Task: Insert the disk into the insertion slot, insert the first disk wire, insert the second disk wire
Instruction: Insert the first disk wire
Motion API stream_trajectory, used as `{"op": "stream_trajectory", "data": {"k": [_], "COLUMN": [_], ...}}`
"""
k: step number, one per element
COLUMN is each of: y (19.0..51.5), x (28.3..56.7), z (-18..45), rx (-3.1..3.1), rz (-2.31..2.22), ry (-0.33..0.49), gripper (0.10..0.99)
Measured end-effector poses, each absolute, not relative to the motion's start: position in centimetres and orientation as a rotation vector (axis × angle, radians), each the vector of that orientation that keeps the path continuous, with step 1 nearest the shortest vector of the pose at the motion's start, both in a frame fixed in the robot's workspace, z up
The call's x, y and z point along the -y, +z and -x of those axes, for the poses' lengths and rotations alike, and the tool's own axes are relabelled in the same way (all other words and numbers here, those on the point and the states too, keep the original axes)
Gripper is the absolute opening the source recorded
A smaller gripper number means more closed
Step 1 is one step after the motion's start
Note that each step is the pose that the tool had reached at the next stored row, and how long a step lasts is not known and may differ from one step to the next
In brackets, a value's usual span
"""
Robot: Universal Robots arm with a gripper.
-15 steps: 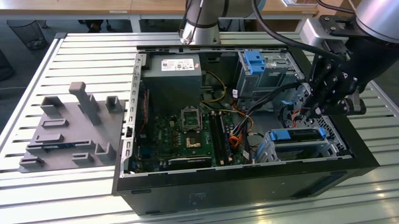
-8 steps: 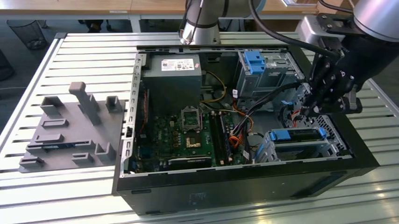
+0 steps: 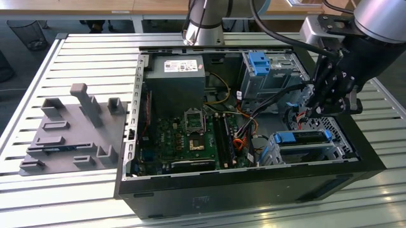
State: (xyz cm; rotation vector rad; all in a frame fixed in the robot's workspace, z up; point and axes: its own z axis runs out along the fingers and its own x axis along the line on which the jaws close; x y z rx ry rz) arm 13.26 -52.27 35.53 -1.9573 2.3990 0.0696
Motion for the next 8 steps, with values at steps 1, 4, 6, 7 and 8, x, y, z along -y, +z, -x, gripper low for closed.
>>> {"op": "stream_trajectory", "data": {"k": [1,4,6,7,8], "y": [35.44,35.23,35.10,35.04,34.98], "x": [52.24,52.17,52.11,52.08,52.06], "z": [-13.26,-13.26,-13.26,-13.26,-13.26], "rx": [-2.400,-2.401,-2.402,-2.402,-2.404], "rz": [1.958,1.959,1.959,1.960,1.961], "ry": [0.068,0.065,0.063,0.062,0.059], "gripper": [0.310,0.310,0.310,0.310,0.310]}}
